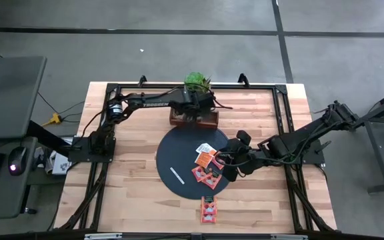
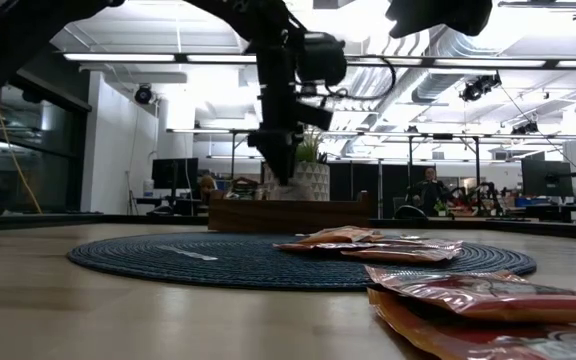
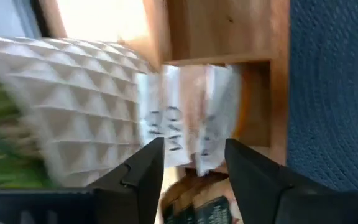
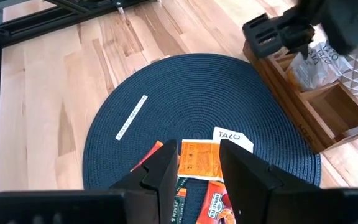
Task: Pick & Place Tea
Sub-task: Put the white tea bag into the middle section of the wooden organizer
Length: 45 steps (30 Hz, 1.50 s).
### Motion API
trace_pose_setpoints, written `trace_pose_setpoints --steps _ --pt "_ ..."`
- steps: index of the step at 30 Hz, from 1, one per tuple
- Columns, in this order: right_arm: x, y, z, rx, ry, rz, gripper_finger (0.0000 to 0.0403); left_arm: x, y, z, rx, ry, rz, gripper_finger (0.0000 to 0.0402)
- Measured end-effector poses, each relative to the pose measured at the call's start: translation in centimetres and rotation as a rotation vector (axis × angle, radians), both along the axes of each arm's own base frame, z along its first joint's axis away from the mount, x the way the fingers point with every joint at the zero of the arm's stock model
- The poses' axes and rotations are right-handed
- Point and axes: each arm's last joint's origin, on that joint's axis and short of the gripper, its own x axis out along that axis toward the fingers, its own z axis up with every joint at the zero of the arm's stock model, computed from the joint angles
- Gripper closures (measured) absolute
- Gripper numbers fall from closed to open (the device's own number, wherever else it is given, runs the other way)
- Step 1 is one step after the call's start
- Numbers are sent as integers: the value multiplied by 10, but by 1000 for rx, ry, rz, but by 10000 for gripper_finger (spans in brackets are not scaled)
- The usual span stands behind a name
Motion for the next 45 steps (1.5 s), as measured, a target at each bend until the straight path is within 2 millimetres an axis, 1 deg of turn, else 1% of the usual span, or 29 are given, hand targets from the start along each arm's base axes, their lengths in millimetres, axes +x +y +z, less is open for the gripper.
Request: trace_pose_setpoints --steps 2,4,7,10,12,15,18,20,24,27,30,32,37,38,41,45 --pt "0 0 0 0 6 4 285 0 0 2 6 -16 13 235" --pt "0 0 -1 3 11 8 285 -3 -1 5 -8 -8 29 235" --pt "-1 0 -1 5 18 13 285 -5 -2 14 -7 -52 59 235" --pt "-2 0 -2 11 30 12 285 -13 -5 21 -78 -60 102 237" --pt "-2 -1 -6 19 37 1 285 -11 -9 28 -122 -128 123 244" --pt "-5 -1 -18 40 65 -17 285 -17 -17 38 -207 -148 151 262" --pt "-7 -1 -34 101 79 -16 285 -13 -28 44 -243 -212 157 281" --pt "-6 0 -44 144 64 -4 285 -14 -38 44 -259 -191 160 293" --pt "-6 2 -60 204 13 19 292 -13 -60 52 -274 -220 145 314" --pt "-6 2 -69 231 -34 28 306 -11 -76 48 -294 -202 148 328" --pt "-7 1 -77 245 -66 33 325 -10 -91 48 -345 -213 143 337" --pt "-8 1 -83 253 -87 36 341 -8 -99 44 -389 -215 135 340" --pt "-12 0 -98 289 -126 60 392 -13 -118 18 -443 -149 174 342" --pt "-13 -1 -100 297 -132 67 397 -15 -122 12 -457 -130 184 342" --pt "-15 -1 -105 299 -130 74 397 -20 -136 -4 -477 -91 210 342" --pt "-16 -1 -106 276 -126 95 400 -26 -161 -15 -507 -112 217 342"
